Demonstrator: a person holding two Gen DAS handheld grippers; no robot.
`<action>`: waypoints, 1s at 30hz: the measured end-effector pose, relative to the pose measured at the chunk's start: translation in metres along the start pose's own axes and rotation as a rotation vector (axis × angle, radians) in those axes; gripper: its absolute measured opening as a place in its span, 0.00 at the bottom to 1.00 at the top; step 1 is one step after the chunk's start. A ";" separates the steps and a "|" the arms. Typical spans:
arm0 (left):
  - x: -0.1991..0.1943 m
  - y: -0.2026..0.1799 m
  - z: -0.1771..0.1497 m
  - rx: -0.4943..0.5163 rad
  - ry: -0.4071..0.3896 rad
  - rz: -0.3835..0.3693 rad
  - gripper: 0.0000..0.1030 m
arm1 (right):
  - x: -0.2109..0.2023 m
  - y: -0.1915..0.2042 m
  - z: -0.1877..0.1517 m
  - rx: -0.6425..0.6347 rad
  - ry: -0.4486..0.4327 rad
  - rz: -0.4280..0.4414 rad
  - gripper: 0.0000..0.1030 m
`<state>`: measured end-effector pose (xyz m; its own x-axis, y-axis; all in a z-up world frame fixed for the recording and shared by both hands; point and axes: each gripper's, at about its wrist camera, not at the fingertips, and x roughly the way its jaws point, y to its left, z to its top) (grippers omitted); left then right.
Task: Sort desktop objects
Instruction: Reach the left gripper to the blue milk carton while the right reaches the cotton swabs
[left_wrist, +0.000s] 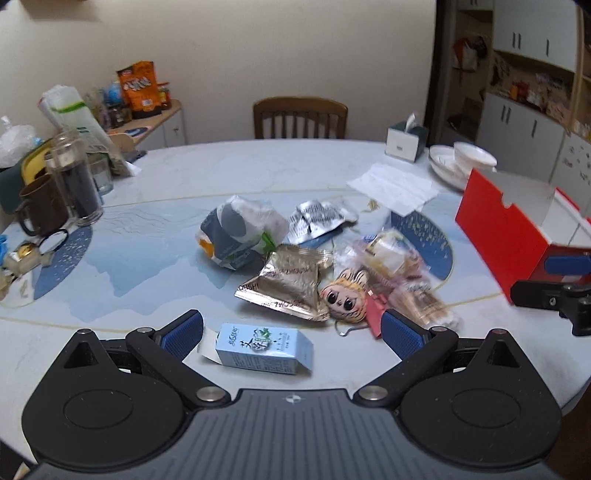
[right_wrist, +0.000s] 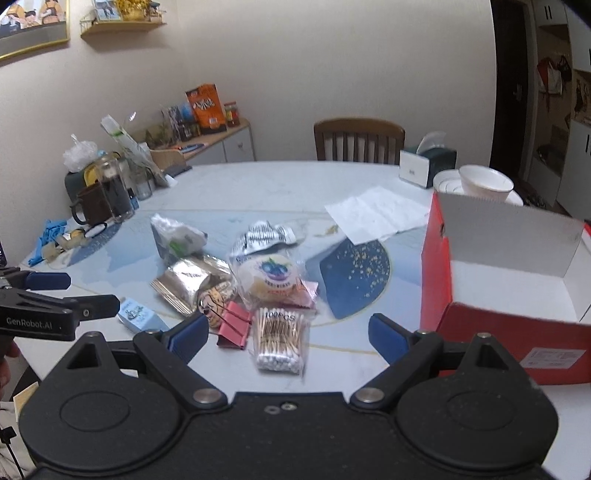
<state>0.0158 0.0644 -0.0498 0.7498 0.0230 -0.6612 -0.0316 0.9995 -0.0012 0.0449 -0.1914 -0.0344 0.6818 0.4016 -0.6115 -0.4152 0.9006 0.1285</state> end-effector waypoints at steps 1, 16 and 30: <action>0.006 0.004 0.000 0.005 0.010 -0.021 1.00 | 0.005 0.000 0.000 -0.002 0.011 -0.009 0.90; 0.063 0.020 -0.009 0.183 0.101 -0.116 0.99 | 0.069 0.004 -0.004 0.022 0.122 -0.069 0.89; 0.088 0.032 -0.013 0.323 0.141 -0.198 0.99 | 0.111 0.010 -0.009 0.012 0.203 -0.112 0.88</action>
<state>0.0723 0.0982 -0.1183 0.6217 -0.1519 -0.7683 0.3307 0.9402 0.0818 0.1113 -0.1387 -0.1079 0.5875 0.2583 -0.7669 -0.3357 0.9401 0.0595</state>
